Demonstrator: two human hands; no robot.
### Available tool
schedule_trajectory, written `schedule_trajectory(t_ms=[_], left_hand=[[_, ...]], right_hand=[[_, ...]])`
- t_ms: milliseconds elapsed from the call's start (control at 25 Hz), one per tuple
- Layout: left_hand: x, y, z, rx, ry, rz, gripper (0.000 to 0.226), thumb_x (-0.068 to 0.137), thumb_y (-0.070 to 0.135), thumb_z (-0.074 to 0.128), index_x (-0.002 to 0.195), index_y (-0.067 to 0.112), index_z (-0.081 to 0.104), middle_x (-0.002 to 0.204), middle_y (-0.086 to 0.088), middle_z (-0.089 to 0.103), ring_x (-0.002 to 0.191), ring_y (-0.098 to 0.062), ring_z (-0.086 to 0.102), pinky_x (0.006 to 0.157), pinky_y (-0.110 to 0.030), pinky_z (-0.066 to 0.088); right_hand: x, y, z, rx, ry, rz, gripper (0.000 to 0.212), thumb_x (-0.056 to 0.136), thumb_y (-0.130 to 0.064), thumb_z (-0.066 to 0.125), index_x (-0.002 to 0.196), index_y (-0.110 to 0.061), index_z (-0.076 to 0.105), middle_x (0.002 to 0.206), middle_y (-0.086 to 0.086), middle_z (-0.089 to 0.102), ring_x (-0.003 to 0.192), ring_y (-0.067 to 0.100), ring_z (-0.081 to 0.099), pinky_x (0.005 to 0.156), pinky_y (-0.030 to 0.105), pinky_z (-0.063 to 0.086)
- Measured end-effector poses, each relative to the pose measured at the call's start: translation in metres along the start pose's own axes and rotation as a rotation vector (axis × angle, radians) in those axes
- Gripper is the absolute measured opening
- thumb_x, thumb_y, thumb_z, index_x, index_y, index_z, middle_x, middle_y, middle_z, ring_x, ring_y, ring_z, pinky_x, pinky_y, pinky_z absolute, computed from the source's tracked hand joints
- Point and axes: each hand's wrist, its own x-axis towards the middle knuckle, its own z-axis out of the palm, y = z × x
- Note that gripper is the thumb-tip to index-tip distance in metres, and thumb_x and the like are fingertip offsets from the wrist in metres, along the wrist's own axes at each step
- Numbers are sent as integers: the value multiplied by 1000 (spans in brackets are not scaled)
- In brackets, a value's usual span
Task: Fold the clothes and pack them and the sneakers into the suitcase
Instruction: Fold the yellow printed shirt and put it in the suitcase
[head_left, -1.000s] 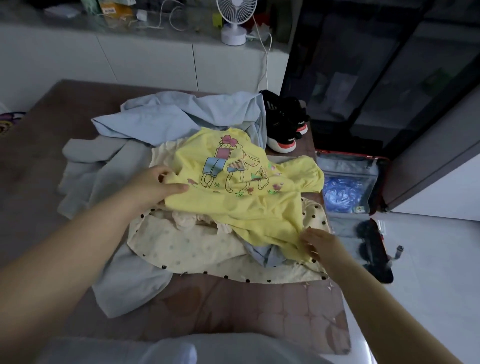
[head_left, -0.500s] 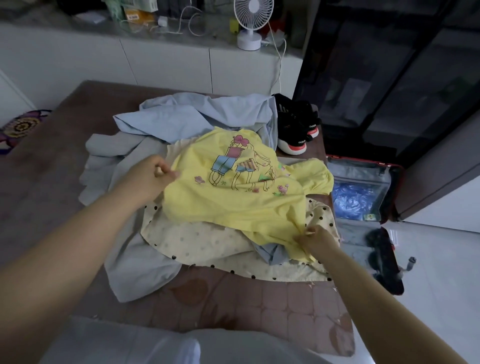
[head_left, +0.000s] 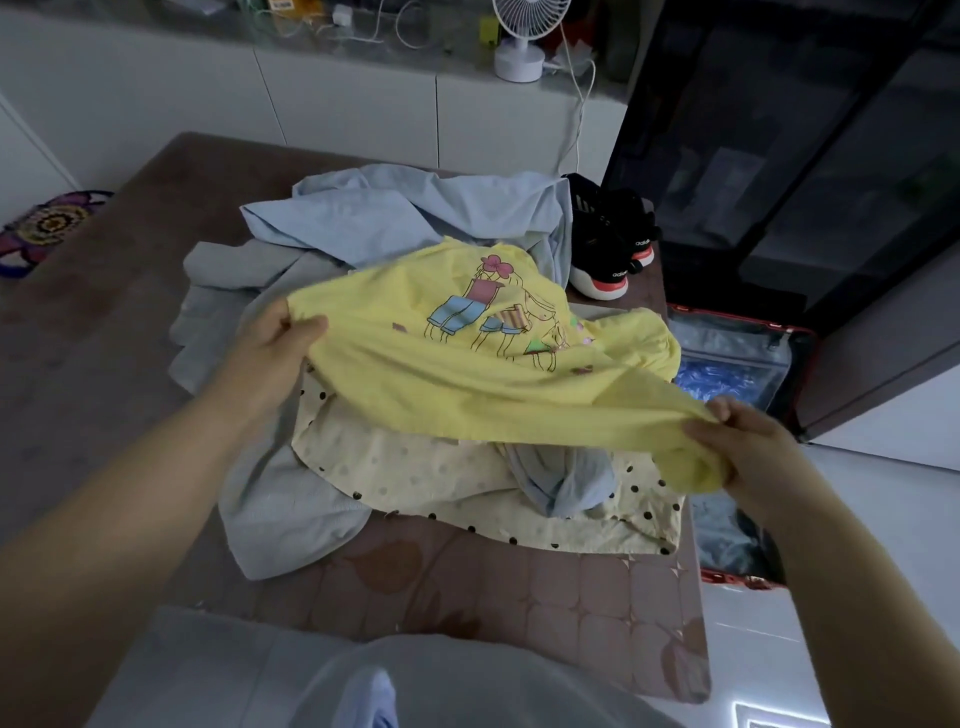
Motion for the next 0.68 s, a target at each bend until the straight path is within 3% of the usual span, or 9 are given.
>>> schedule_trajectory(t_ms=[120, 200, 280, 400, 560, 680], left_hand=[[5, 12, -5, -10, 32, 77, 7, 88, 26, 58, 82, 29, 58, 83, 10, 60, 78, -8, 55, 71, -27, 42], [6, -8, 1, 158, -38, -4, 5, 92, 20, 55, 94, 22, 59, 91, 1, 63, 84, -16, 59, 72, -31, 44], [5, -46, 9, 499, -197, -130, 28, 94, 24, 51, 118, 9, 56, 112, -12, 63, 102, -30, 58, 83, -35, 43], [-5, -95, 5, 928, -382, -250, 47, 97, 36, 43, 129, 3, 48, 126, -15, 56, 110, -30, 54, 80, -31, 39], [0, -96, -9, 1187, -468, -218, 42, 96, 37, 43, 124, 6, 51, 120, -12, 58, 103, -26, 56, 81, -30, 43], [26, -49, -7, 1308, -589, -124, 26, 89, 41, 57, 88, 14, 56, 87, -2, 60, 77, -18, 52, 64, -28, 35]], right_hand=[[-14, -13, -16, 79, 39, -65, 25, 79, 0, 60, 71, -20, 47, 64, -6, 60, 46, 9, 56, 35, 18, 44], [-15, 6, -21, -186, 71, -23, 24, 81, 2, 62, 77, -19, 54, 71, -1, 61, 47, 9, 55, 36, 19, 43], [-13, 40, -22, -486, 28, 69, 21, 81, -2, 66, 89, -20, 60, 89, 7, 61, 63, 14, 59, 47, 19, 46], [-11, 87, -24, -868, -124, 196, 27, 78, -12, 71, 91, -33, 59, 104, 2, 57, 89, 14, 55, 65, 19, 40], [-9, 98, -25, -1123, -292, 209, 18, 73, -24, 73, 83, -32, 61, 95, -4, 60, 87, 11, 57, 71, 20, 44], [14, 71, -17, -1184, -256, 126, 13, 80, -32, 68, 80, -19, 66, 85, 3, 66, 78, 18, 62, 75, 32, 51]])
